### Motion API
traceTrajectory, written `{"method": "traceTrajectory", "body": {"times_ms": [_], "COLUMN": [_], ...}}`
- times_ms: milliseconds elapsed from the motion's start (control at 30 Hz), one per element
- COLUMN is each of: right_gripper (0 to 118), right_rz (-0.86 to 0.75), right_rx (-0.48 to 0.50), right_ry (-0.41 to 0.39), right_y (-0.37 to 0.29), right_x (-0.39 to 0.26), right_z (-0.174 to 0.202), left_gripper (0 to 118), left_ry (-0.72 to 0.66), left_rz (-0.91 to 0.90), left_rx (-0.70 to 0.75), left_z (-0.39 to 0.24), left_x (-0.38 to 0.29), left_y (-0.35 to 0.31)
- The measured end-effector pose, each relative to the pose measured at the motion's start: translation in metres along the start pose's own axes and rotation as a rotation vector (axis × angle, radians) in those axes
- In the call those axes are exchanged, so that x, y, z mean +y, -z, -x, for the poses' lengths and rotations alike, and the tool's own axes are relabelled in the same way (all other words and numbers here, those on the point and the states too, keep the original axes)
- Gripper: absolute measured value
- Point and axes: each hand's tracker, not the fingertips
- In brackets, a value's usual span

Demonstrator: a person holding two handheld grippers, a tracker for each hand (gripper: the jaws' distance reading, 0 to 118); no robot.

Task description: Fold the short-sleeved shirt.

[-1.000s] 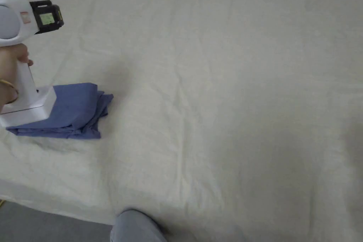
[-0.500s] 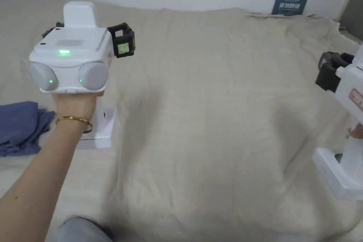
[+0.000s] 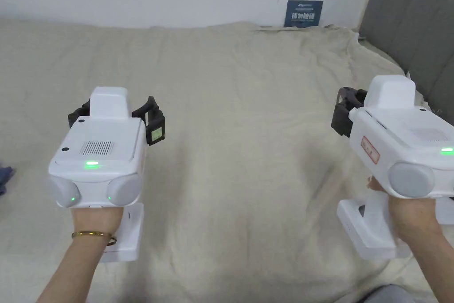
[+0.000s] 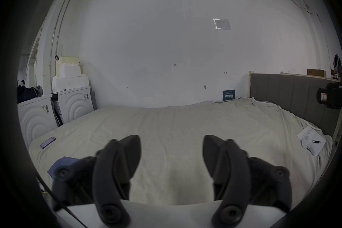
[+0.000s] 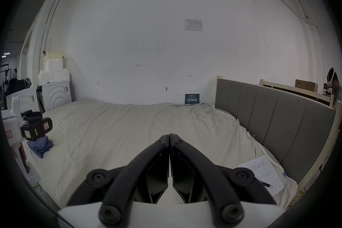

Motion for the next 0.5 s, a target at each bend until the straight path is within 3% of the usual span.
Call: {"method": "traceTrajectory", "body": {"times_ms": [67,133,200,267,500], "right_gripper": [0,0,0,0,0], "right_rz": [0.001,0.001,0.008,0.014,0.034], "right_rx": [0.002,0.012,0.014,0.016,0.019], "right_ry": [-0.003,-0.002,0.008,0.018,0.024], "right_y": [0.0,-0.001,-0.003,-0.001,-0.002], "right_x": [-0.008,-0.013,-0.017,-0.02,-0.027], "right_z": [-0.003,-0.002,0.001,0.001,0.007], "left_gripper": [56,23,7,0,0], "left_ry": [0.001,-0.008,-0.017,-0.033,-0.036], "left_rz": [0.018,0.027,0.031,0.038,0.044], "left_rx": [-0.005,-0.006,0.005,-0.003,0.006], "left_z": [0.002,0.004,0.006,0.008,0.014], "left_x": [-0.002,-0.005,-0.008,-0.01,-0.012], "left_y": [0.002,0.001,0.002,-0.001,0.0]}}
